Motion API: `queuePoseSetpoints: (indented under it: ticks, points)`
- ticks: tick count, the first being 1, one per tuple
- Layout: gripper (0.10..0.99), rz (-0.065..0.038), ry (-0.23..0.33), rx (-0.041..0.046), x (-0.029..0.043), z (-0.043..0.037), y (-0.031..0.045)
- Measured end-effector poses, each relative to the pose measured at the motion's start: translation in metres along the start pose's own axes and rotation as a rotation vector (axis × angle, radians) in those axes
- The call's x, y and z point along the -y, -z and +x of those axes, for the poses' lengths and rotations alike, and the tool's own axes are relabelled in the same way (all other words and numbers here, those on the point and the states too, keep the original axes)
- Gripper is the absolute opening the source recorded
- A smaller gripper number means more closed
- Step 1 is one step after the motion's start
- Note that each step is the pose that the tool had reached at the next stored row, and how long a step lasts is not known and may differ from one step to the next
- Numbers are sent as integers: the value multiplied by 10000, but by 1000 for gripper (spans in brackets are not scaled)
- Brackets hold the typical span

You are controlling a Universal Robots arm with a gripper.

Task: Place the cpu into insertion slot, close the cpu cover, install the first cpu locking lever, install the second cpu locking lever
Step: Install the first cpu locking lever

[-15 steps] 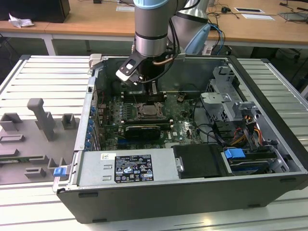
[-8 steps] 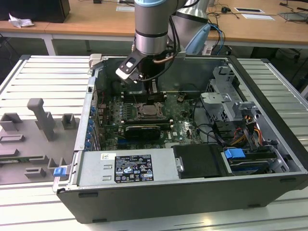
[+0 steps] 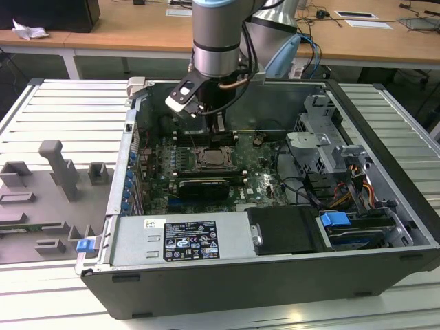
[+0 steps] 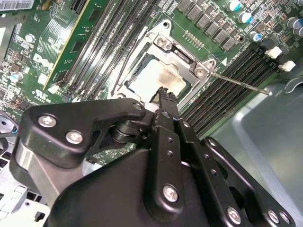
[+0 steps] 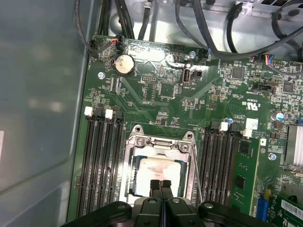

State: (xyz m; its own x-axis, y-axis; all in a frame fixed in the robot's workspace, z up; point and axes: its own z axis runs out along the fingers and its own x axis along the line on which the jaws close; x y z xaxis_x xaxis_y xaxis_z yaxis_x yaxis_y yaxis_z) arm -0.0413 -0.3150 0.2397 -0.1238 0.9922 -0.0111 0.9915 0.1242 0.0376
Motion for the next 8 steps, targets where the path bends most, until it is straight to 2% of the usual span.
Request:
queuePoseSetpoints:
  ticks: [8]
  points:
    - [106,0,0,0,-1,0,15]
